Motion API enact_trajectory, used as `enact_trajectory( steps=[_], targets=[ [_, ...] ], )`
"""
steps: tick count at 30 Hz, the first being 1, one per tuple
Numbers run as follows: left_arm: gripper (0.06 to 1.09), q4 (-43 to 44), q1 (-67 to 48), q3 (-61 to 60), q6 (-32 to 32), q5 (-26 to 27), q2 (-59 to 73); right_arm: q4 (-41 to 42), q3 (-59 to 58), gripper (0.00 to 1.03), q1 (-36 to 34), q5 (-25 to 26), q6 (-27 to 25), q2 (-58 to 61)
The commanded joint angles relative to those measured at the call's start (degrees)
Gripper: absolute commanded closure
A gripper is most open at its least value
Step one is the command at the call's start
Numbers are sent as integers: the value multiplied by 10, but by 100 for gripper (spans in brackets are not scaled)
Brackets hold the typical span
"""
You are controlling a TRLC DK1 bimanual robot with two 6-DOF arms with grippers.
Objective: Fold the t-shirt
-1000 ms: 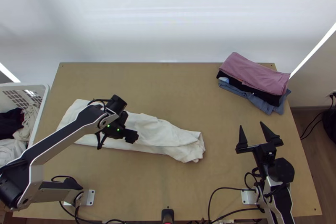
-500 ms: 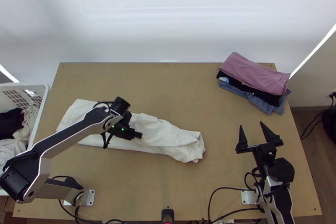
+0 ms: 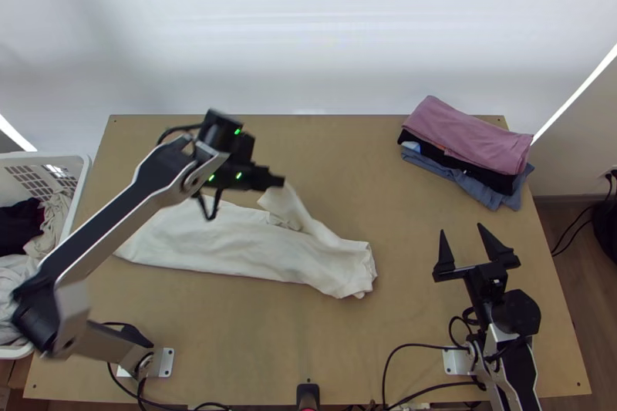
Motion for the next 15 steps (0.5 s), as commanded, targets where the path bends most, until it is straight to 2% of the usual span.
enact_trajectory(
  steps=[1,9,10,11,12,13,15],
  targets=[
    [105,-5,-2,67,-31,-2,63,-12,-2,5,-2,6,4,2],
    [105,36,-26,191,-68,-45,194,-12,-2,5,-2,6,4,2],
    [100,36,-27,204,-74,-46,205,-12,-2,5,-2,6,4,2],
    [78,36,-27,214,-77,-46,207,-12,-2,5,-2,6,4,2],
    [40,35,-30,215,-79,-45,203,-12,-2,5,-2,6,4,2],
    [8,36,-33,216,-75,-44,198,-12,-2,5,-2,6,4,2],
    [10,25,-38,218,-74,-30,176,-12,-2,5,-2,6,4,2]
  ],
)
